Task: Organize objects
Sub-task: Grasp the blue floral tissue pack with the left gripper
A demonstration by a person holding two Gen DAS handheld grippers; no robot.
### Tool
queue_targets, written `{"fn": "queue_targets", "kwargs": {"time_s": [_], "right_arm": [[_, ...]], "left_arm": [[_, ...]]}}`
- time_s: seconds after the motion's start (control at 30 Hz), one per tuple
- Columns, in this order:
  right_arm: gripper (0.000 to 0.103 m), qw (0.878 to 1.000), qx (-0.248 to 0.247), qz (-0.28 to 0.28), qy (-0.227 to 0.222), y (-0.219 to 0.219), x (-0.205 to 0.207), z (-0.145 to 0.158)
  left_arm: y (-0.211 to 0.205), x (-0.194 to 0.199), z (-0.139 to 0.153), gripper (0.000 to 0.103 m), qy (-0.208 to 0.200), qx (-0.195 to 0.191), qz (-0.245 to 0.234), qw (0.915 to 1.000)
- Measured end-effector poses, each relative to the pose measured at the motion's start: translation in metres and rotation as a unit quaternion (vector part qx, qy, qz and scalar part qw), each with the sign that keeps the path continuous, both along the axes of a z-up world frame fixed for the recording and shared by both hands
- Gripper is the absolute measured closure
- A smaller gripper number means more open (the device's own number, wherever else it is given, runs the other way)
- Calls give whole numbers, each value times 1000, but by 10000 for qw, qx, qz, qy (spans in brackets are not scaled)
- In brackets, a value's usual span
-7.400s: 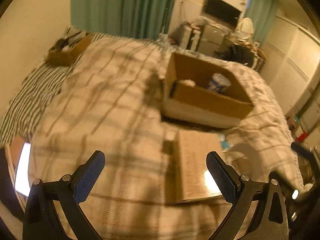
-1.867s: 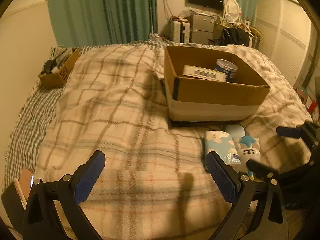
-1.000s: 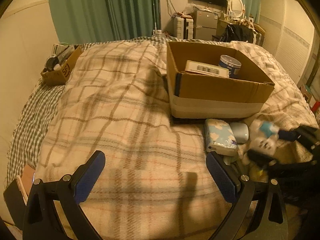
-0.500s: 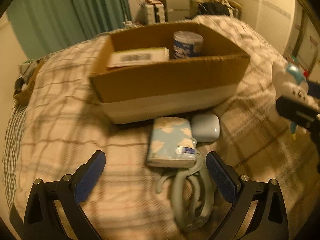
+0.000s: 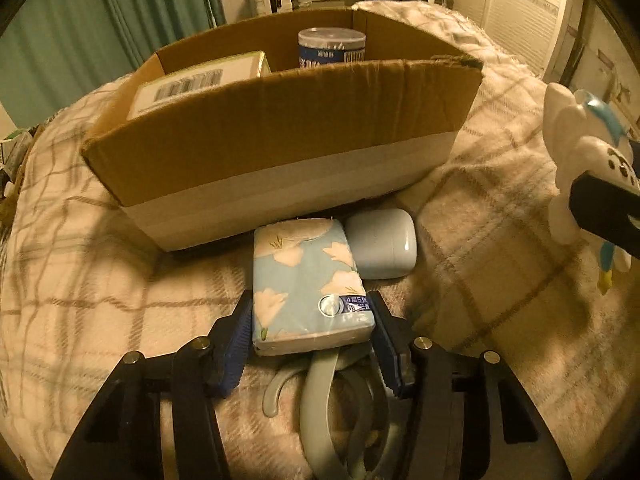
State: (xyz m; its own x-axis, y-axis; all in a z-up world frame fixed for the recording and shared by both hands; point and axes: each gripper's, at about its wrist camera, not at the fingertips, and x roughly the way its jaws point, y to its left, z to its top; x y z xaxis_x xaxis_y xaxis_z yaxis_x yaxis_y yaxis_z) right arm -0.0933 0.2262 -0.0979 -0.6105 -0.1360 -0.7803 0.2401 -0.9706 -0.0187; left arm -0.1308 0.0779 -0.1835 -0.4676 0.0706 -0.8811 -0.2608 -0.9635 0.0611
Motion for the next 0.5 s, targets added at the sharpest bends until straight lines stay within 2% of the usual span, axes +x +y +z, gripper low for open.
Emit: {"fn": "queue_targets", "kwargs": {"time_s": [0.27, 0.5], "right_arm": [[38, 9998, 54, 24, 192, -4, 16, 19], [38, 9986, 88, 81, 518, -10, 33, 50]], "left_arm": [[-9, 29, 37, 48, 447, 347, 87, 9984], [-17, 49, 88, 48, 1008, 577, 116, 9932]]}}
